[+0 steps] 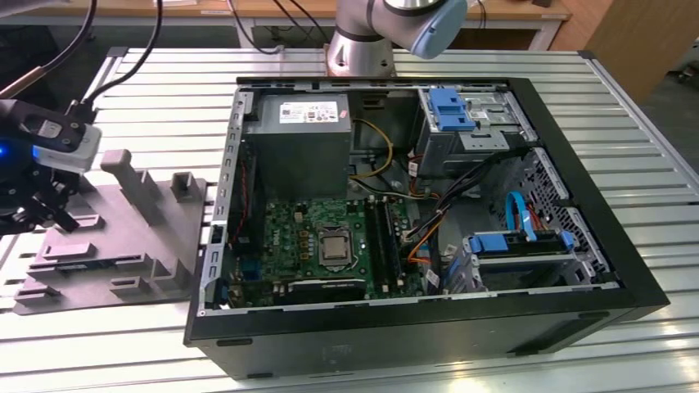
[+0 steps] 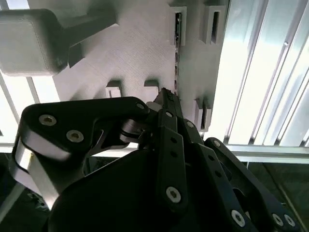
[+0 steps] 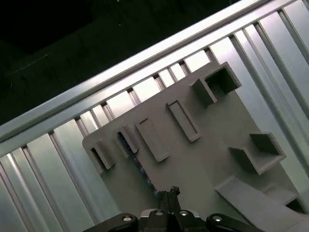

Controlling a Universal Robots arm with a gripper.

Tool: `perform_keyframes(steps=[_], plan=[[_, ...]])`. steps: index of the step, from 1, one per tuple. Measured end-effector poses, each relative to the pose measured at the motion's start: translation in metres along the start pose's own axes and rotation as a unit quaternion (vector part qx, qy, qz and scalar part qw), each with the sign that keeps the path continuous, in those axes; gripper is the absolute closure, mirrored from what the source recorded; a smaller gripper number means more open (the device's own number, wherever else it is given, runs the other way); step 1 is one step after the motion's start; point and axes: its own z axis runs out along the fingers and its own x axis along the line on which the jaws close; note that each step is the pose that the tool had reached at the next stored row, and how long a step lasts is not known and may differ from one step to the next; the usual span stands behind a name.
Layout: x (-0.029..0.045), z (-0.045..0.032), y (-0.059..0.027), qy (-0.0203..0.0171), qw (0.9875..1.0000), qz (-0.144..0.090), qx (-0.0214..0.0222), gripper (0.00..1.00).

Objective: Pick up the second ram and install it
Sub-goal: 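Pick up the second ram and move it above second insertion slot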

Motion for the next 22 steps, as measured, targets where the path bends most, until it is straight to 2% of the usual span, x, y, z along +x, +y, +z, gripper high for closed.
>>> perform_keyframes(steps=[5,8,10,15,18,21,22], plan=[[0.0001,0.0045,-0.0002,0.0020,0.9990,-0.046,-0.0011,0.89],[0.0002,0.0073,-0.0003,0.0032,0.9974,-0.073,-0.0017,0.89],[0.0002,0.0092,-0.0004,0.0040,0.9958,-0.091,-0.0021,0.89],[0.0003,0.0137,-0.0006,0.0059,0.9907,-0.136,-0.0032,0.89],[0.0004,0.0162,-0.0008,0.0072,0.9866,-0.163,-0.0038,0.89],[0.0004,0.0177,-0.0008,0.0084,0.9819,-0.189,-0.0045,0.89],[0.0004,0.0177,-0.0008,0.0086,0.9811,-0.193,-0.0046,0.89]])
